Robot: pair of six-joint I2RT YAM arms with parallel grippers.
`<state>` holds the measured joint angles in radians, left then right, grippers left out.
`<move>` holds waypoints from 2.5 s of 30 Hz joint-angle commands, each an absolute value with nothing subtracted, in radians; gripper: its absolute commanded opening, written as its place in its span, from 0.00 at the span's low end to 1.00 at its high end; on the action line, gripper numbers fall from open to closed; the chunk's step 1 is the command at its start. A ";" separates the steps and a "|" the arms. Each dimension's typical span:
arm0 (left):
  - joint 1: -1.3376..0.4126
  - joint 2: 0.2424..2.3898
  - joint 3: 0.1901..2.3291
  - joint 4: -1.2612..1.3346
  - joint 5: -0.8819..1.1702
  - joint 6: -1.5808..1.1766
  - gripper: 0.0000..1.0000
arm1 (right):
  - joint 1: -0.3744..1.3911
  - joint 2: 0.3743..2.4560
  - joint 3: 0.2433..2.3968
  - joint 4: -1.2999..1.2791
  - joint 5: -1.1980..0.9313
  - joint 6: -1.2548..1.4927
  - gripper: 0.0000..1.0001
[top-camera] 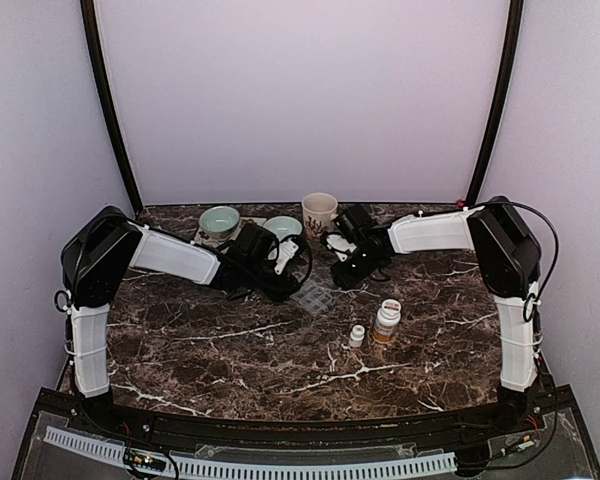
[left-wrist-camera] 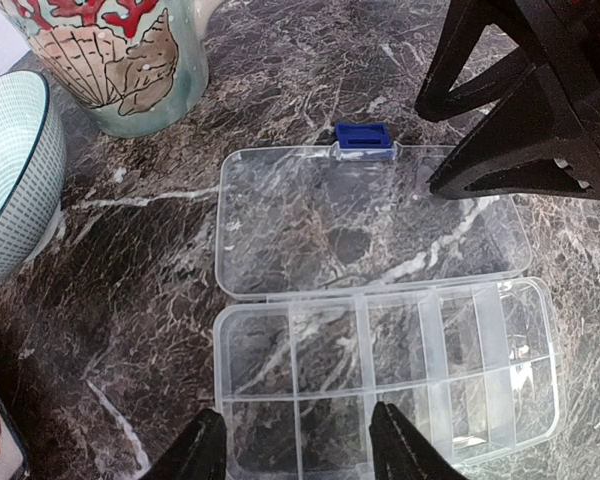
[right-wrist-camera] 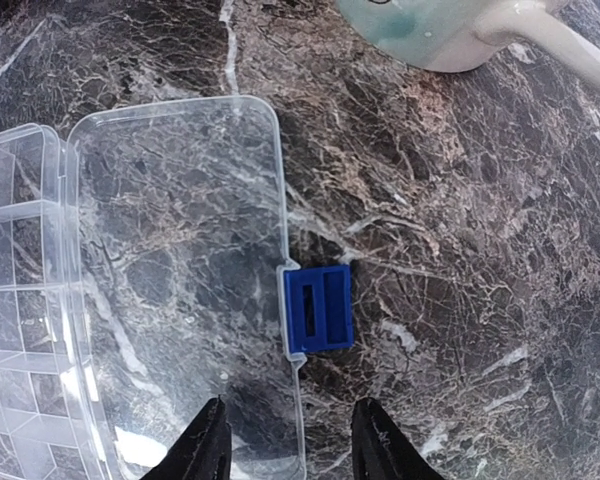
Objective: Sort the pills into containers
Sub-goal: Adjust the pill container at the center of the board, then pick up the pill bottle from the center of the board.
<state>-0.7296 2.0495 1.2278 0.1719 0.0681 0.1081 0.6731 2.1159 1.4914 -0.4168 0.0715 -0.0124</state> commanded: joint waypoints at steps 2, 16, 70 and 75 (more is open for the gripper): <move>-0.733 2.059 1.231 0.149 0.057 0.097 0.51 | 0.667 2.064 1.499 -0.408 0.066 -0.005 0.44; -0.734 1.990 1.323 0.114 0.031 0.063 0.52 | 0.674 1.869 1.434 -0.362 0.053 0.012 0.50; -0.927 1.588 1.016 0.174 -0.327 -0.098 0.97 | 0.742 1.329 1.271 -0.758 0.424 0.544 0.84; -0.934 1.608 1.026 0.163 -0.322 -0.109 0.97 | 0.759 1.368 1.329 -0.906 0.294 0.539 0.84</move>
